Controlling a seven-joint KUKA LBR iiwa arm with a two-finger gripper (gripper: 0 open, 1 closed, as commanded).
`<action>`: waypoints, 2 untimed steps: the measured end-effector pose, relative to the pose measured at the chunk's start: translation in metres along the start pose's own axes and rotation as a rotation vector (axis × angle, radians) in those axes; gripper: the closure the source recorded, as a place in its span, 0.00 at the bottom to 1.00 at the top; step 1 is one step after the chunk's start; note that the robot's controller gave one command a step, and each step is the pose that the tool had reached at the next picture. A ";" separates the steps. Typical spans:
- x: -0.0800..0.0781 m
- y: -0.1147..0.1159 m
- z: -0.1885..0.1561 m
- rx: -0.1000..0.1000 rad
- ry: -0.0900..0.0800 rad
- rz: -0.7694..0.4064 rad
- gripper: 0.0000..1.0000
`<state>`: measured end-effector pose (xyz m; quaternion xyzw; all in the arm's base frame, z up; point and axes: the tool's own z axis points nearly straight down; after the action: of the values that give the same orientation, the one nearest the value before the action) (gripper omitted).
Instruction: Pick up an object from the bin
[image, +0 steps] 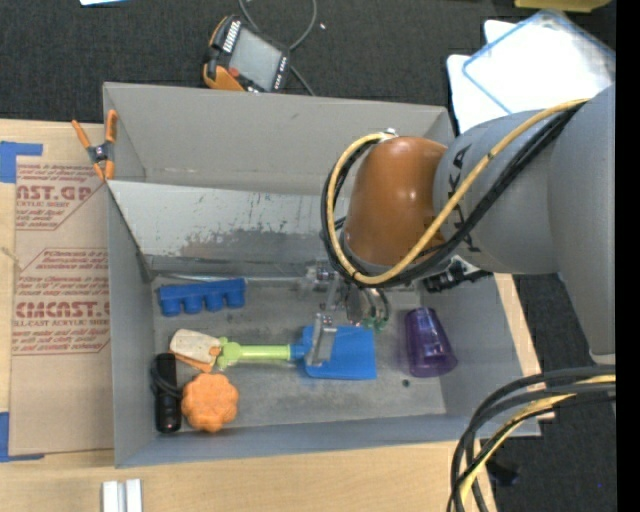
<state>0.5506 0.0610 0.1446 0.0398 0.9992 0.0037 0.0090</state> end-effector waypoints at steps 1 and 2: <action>-0.009 -0.002 -0.096 0.001 0.001 -0.016 0.00; 0.002 -0.003 -0.057 0.000 -0.001 -0.006 0.00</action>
Offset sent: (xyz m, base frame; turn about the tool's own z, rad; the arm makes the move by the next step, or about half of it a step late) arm -0.0092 -0.0036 0.0271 0.0005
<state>0.5475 0.0577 0.2019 0.0367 0.9993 0.0037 0.0096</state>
